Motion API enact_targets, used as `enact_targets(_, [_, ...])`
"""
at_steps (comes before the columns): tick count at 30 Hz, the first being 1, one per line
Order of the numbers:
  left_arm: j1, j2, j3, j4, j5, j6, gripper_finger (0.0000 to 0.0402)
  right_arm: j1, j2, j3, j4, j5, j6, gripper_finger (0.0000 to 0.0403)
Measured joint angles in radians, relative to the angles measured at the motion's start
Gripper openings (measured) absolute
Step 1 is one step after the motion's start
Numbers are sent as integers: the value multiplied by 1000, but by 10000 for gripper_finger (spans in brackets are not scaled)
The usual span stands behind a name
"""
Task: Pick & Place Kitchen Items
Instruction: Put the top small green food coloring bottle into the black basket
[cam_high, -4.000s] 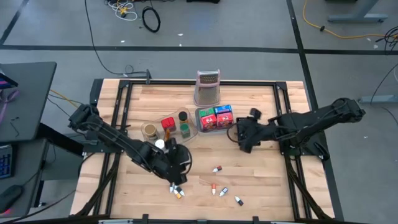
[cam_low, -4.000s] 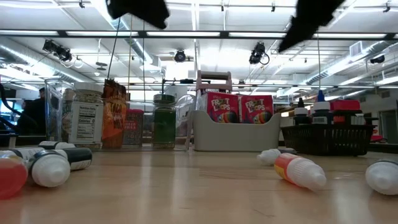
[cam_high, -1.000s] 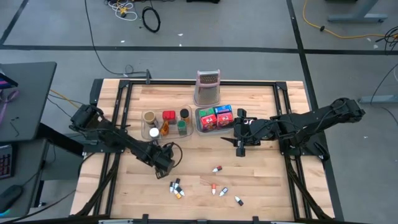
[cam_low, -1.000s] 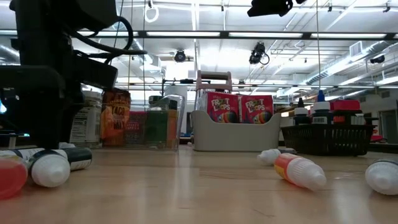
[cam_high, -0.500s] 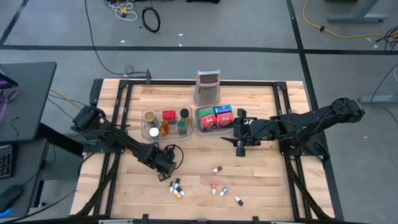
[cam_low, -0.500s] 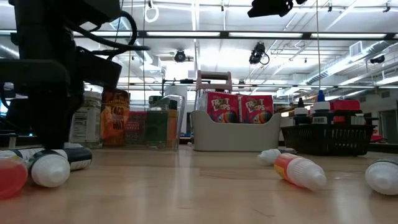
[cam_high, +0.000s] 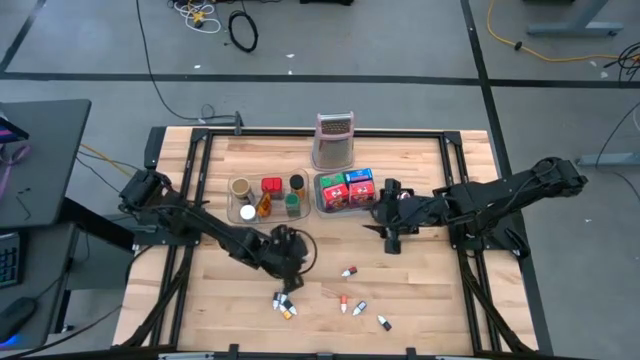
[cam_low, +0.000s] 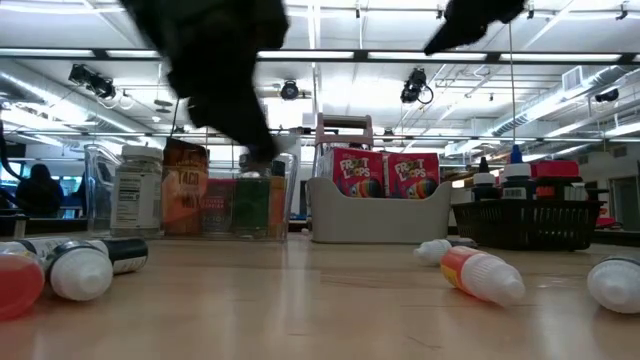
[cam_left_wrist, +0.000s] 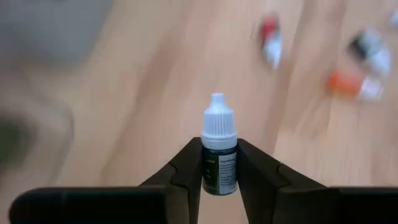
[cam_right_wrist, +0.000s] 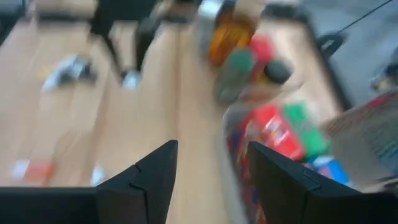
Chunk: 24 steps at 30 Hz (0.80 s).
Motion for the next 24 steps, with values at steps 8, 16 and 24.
enact_targets(8, [95,-1,4,320,-11,308,97,48,-3,0,-205,-6,160,206])
enact_targets(16, [157,-2,5,447,21,423,93,117,-6,-9,-378,186,362,206])
enact_targets(24, [158,-3,5,476,18,493,94,141,-15,-187,103,231,162,206])
